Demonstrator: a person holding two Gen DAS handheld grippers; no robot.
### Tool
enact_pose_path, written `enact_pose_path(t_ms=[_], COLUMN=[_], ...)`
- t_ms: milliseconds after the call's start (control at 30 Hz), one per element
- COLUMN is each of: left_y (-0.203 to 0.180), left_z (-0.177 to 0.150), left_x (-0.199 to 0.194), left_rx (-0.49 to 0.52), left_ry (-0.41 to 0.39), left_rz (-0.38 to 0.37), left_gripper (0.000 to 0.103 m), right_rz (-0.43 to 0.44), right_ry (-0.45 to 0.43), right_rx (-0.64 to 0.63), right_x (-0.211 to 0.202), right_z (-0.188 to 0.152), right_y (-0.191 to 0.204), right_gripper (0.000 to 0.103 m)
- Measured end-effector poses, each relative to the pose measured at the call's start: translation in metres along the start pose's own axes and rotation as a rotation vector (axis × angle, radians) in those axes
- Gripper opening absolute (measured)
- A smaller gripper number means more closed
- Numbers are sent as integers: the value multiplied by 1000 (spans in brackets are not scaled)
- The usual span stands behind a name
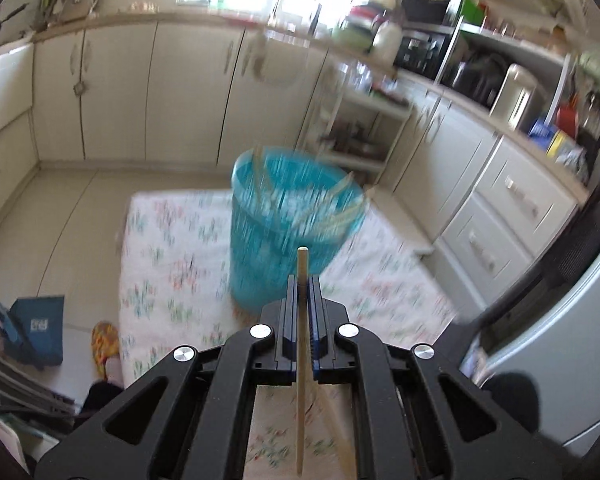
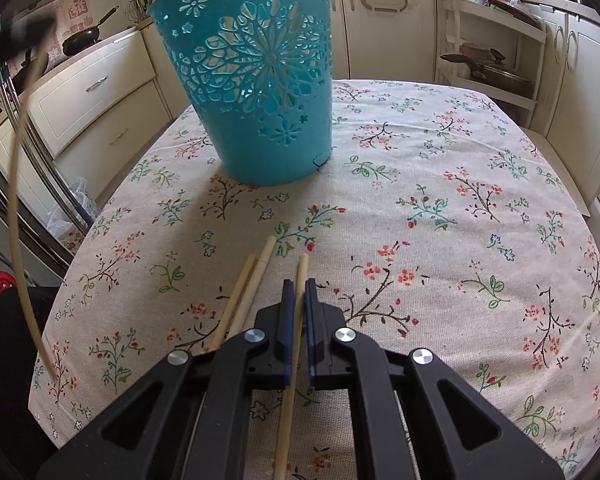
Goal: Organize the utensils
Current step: 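Lift the chopstick with the left gripper and drop it into the teal basket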
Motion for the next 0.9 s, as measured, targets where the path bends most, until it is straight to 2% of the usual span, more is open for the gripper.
enact_pose_path(t_ms=[233, 333, 500, 700, 800, 900], left_y=[-26, -32, -29, -24, -21, -13], left_z=[86, 121, 155, 169, 159, 136], left_x=[-34, -45, -31, 1, 26, 59], left_rx=[37, 58, 43, 55, 75, 82], left_ry=[-153, -231, -290, -320, -292, -224], left_rz=[-30, -1, 52, 111, 139, 169], left_gripper=[5, 5, 5, 5, 5, 5], right_rz=[3, 7, 14, 28, 31, 33], right_ry=[0, 0, 1, 2, 2, 2], right_rx=[3, 6, 12, 24, 27, 28], right_x=[0, 1, 1, 2, 2, 2], right_z=[0, 0, 0, 1, 1, 1], right_y=[0, 0, -1, -3, -3, -2], right_gripper=[6, 6, 6, 6, 6, 6])
Point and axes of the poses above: each gripper's, at about its wrist camera, not at the fingertips, and x roughly the way its jaws point, y to its left, z to its top, the point moved 9 cm from there along x, roughly the way its jaws point, and after that the axes turned 1 degree about z, right-handed, at the moved point
